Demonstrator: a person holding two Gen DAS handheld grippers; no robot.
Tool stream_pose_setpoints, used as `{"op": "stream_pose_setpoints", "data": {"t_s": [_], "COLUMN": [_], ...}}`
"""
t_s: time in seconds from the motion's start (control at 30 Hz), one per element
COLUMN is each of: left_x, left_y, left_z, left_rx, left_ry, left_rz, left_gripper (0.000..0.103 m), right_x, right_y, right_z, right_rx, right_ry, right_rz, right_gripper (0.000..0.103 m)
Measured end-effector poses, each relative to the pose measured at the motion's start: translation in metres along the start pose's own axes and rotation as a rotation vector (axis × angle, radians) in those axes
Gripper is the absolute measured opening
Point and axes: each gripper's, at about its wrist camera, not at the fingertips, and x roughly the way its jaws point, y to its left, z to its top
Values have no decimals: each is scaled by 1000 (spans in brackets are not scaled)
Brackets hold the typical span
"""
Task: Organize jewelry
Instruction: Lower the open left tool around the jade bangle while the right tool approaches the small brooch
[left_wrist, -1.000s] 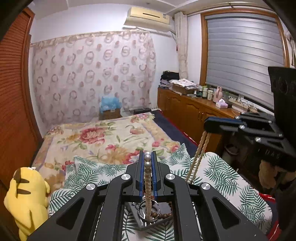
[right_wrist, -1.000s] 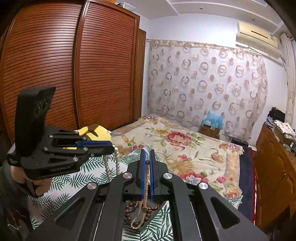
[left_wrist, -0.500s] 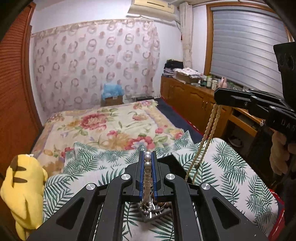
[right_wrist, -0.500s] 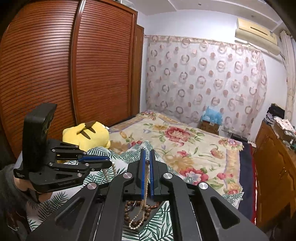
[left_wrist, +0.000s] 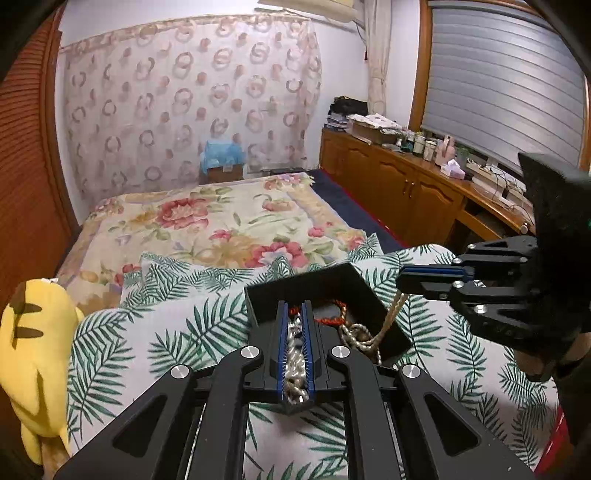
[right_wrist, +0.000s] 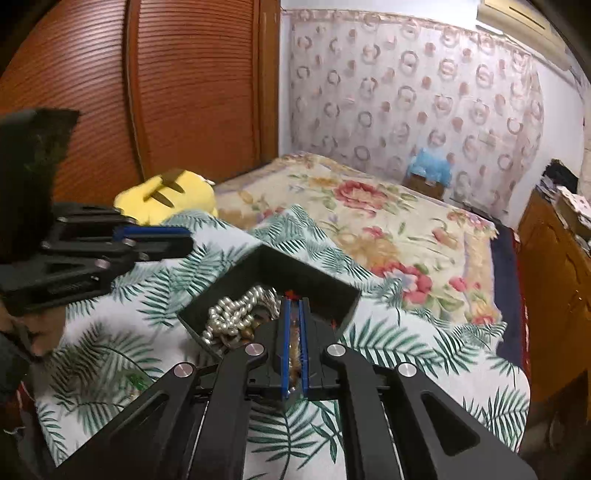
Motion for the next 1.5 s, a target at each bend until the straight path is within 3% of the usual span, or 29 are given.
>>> {"op": "stream_pose_setpoints", "data": {"t_s": [0.03, 0.17, 0.33, 0.47, 0.67, 0.8, 0.9, 0.97, 1.27, 1.3, 1.37, 1.5], "left_x": [-2, -14, -30, -38, -42, -47, -51, -52, -40, -39, -35, -31], "left_y": [-1, -6, -8, -8, -11, -16, -20, -23, -29, -29, -30, -30], "left_z": [-3, -18, -45, -63, -95, -110, -118, -122, -138, -140, -142, -145], "left_rx": [1, 17, 21, 26, 20, 28, 39, 54, 77, 80, 82, 78], "left_ry": [2, -2, 4, 12, 47, 54, 57, 63, 143, 147, 160, 180], "left_rz": [-2, 7, 10, 13, 13, 16, 20, 25, 11, 13, 10, 4], "left_gripper": [8, 27, 37, 55, 65, 77, 86, 88, 89, 89, 89, 89], "right_x": [0, -9, -21, -30, -37, -43, -48, -49, -48, -51, -53, -58], "right_y": [0, 2, 9, 17, 34, 42, 47, 49, 59, 61, 62, 63], "right_z": [-4, -14, -30, -50, -87, -105, -117, -124, -148, -152, -157, -168], "right_rx": [13, 38, 62, 76, 92, 107, 114, 120, 142, 150, 163, 189], "right_ry": [3, -11, -24, -26, 11, 26, 34, 39, 67, 63, 57, 50], "right_rz": [6, 4, 2, 5, 4, 3, 1, 2, -19, -23, -28, -40], "right_gripper": [6, 9, 9, 9, 9, 9, 17, 25, 26, 29, 45, 45]}}
